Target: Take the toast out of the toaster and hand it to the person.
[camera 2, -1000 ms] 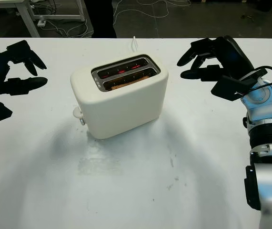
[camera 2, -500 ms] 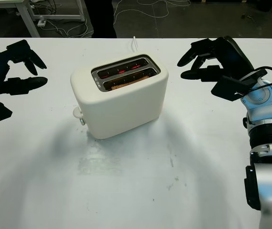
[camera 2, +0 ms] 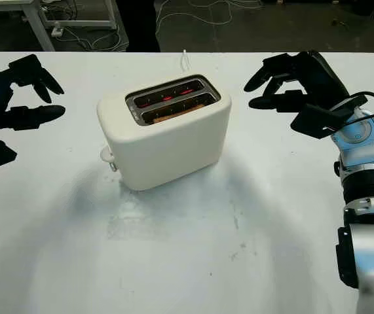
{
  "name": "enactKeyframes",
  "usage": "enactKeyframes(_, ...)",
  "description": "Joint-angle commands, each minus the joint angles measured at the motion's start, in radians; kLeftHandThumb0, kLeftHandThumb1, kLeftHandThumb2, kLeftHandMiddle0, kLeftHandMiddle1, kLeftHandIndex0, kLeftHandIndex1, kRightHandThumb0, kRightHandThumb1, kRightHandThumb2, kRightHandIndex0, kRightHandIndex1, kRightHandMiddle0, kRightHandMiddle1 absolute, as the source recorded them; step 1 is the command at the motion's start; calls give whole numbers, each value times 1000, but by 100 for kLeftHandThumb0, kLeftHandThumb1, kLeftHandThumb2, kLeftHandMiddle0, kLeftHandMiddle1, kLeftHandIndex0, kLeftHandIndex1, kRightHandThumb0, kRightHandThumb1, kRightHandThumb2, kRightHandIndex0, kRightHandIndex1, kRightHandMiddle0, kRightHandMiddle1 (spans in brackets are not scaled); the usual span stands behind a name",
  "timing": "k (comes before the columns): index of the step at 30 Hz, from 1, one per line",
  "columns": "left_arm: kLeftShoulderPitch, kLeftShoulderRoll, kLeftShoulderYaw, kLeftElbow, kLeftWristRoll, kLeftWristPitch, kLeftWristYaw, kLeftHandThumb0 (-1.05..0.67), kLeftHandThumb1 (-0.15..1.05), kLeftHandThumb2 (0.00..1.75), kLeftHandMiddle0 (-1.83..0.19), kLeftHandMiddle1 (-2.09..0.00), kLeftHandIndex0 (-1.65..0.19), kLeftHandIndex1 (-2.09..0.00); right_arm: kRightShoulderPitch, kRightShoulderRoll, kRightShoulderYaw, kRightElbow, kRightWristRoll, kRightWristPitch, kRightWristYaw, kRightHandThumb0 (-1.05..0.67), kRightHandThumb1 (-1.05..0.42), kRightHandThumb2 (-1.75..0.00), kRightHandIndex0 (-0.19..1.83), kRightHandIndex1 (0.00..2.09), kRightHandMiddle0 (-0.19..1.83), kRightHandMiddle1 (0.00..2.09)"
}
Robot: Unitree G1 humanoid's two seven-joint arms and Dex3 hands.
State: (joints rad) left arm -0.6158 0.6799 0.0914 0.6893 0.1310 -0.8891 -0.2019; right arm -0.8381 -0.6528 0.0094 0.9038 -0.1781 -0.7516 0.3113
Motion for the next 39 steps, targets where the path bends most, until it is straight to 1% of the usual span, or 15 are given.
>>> enactKeyframes(1,-4,-1,5,1,-1,-14,5,-76,92,21,-59,-164,-45,-148,-2,2,0,-6,2,-3,1,-74,-79,0,94,100,97,64)
enactKeyframes(10,-1,0,5,-5,1,-9,5,-76,92,20,-58,-164,-44,-148,-4,1,2,9,-8,-23,-14,-75,-80,0,94,99,97,63)
enactKeyframes(17,2,-1,6,-11,2,-1,6,-76,92,20,-58,-164,-45,-148,-2,5,-3,4,7,-9,0,-74,-80,0,95,99,98,62)
enactKeyframes(24,2,0,6,-8,8,-6,14,-76,92,19,-58,-163,-44,-148,-8,6,-3,26,15,-33,8,-72,-79,0,95,98,98,60)
enactKeyframes(31,0,-2,6,-1,-1,-12,7,-76,92,21,-58,-164,-45,-147,-8,3,0,24,0,-33,-6,-75,-80,0,95,98,99,60)
enactKeyframes(39,2,-3,7,-6,2,-8,11,-77,92,21,-58,-163,-45,-147,-9,3,-2,28,5,-36,1,-73,-80,0,95,97,99,59)
